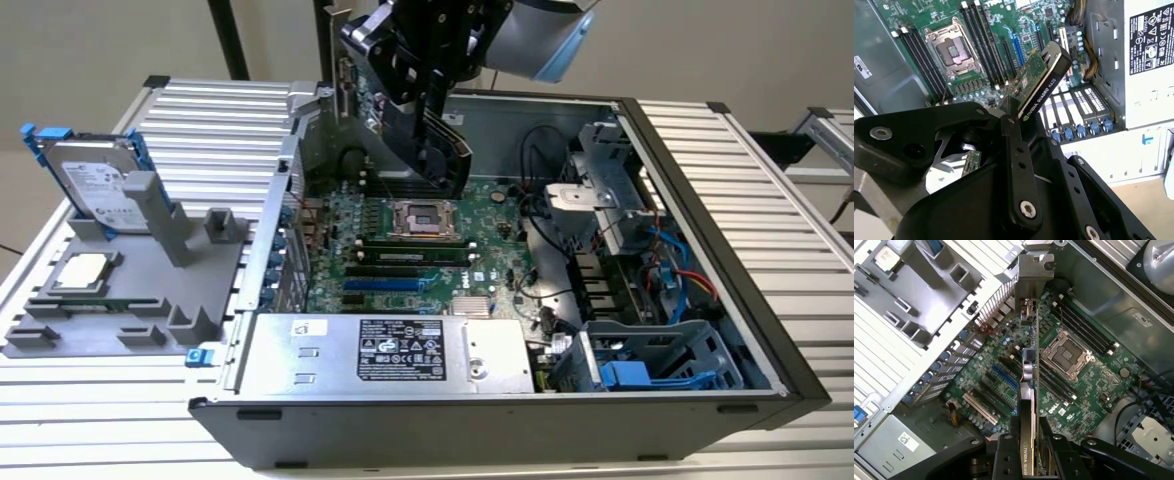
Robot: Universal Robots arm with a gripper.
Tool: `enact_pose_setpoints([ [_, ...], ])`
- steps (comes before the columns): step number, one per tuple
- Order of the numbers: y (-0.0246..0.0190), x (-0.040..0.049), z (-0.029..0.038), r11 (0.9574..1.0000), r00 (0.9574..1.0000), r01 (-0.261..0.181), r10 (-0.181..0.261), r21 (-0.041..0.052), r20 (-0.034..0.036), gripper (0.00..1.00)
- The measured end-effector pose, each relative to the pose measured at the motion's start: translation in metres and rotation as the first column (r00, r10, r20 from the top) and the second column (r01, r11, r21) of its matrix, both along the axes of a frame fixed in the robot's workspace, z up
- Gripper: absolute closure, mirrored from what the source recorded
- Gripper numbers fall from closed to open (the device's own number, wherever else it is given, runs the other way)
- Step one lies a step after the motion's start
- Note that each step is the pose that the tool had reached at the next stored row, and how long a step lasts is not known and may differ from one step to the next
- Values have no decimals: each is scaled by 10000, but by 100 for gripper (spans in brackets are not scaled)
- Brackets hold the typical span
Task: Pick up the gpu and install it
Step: 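Insert the gpu into the slot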
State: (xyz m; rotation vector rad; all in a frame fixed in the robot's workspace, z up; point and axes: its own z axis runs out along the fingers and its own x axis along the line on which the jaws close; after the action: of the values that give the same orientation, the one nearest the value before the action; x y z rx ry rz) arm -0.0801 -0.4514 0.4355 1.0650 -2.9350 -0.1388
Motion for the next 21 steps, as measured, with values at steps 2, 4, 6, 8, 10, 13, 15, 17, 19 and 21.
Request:
enact_pose_setpoints([
  [2, 0, 1, 0, 10000, 10000, -32, 32, 0, 0, 100],
  [4, 0, 1, 0, 10000, 10000, -64, 64, 0, 0, 100],
  [6, 0, 2, 0, 10000, 10000, -96, 96, 0, 0, 100],
  [8, 0, 3, 0, 9999, 9999, -126, 126, 0, 0, 100],
  [10, 0, 4, 0, 9999, 9999, -158, 158, 0, 0, 100],
  [13, 0, 5, 0, 9998, 9998, -204, 204, 0, 0, 100],
  [15, 0, 6, 0, 9997, 9997, -236, 236, 0, 0, 100],
  [17, 0, 7, 1, 9996, 9996, -267, 267, 0, 0, 100],
  [19, 0, 8, 1, 9996, 9996, -297, 297, 0, 0, 100],
  [21, 0, 10, 1, 9995, 9995, -328, 328, 0, 0, 100],
])
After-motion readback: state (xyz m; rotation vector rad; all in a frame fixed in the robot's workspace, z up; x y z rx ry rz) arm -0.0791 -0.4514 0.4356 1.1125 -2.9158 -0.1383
